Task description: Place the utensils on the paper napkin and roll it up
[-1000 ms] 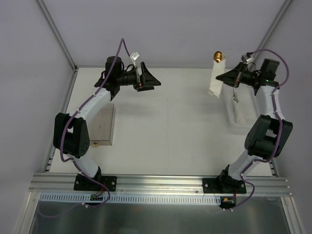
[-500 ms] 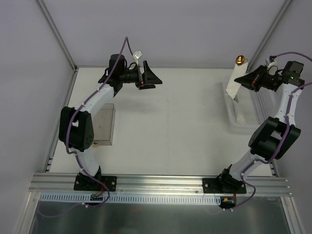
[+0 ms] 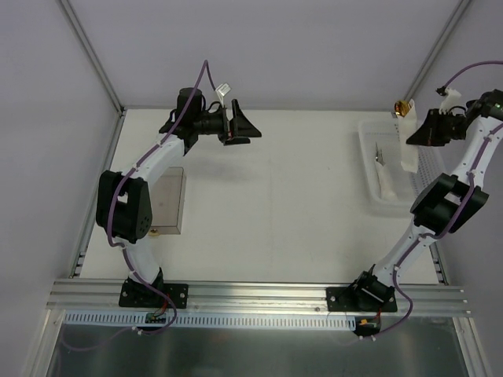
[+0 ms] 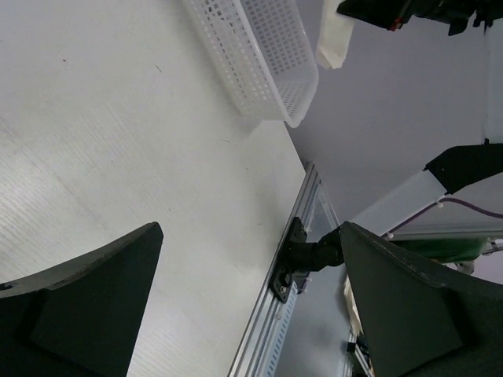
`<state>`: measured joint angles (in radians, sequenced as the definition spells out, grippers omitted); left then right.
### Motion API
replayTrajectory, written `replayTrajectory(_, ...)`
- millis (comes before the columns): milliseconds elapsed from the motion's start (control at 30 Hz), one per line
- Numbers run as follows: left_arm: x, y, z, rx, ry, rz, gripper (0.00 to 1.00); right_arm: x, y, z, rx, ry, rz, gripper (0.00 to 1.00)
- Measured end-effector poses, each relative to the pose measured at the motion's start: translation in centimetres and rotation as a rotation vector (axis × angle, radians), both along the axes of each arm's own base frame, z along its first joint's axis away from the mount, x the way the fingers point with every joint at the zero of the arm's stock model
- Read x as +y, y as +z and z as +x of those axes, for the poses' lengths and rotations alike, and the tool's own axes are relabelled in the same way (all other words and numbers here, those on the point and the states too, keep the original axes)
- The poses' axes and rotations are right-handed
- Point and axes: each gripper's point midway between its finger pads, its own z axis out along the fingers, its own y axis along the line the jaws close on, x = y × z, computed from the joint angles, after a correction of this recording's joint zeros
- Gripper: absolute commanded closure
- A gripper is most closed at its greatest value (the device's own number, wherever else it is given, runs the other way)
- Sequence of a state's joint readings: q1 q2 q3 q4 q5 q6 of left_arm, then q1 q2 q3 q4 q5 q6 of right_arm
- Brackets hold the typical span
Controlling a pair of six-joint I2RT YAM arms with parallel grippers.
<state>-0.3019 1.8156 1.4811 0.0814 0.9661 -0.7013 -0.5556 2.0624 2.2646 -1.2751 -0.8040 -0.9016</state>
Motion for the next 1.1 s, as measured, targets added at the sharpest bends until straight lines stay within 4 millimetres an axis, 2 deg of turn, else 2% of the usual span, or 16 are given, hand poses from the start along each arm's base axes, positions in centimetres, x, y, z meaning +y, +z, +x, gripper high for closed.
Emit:
replayTrajectory(133, 0.0, -0.1, -0.1, 0.0, -0.002, 0.005, 0.01, -1.8, -4.2, -1.0, 0.083, 0.034, -0.032, 1.0)
replayTrajectory(333, 0.0, -0.4, 0.0, 0.006, -0.002, 0.008, 0.01, -1.9, -7.1, -0.1, 0.13, 0.058, 0.01, 1.0)
replayTrajectory(567, -0.1, -1.9, 0.4, 0.041, -0.001, 0.019, 0.01, 0.0, -10.6, 0.3, 0.215, 0.083, 0.106, 1.0)
replayTrajectory(700, -0.1, -2.1, 0.3, 0.046, 0.0, 0.021, 0.01, 0.6, -12.3, 0.5, 0.263, 0.073, 0.163, 1.0)
replayTrajectory(1100, -0.1, -2.7, 0.5, 0.06, 0.005, 0.027, 0.01, 2.8, -15.5, 0.2, 0.391, 0.052, 0.28, 1.0)
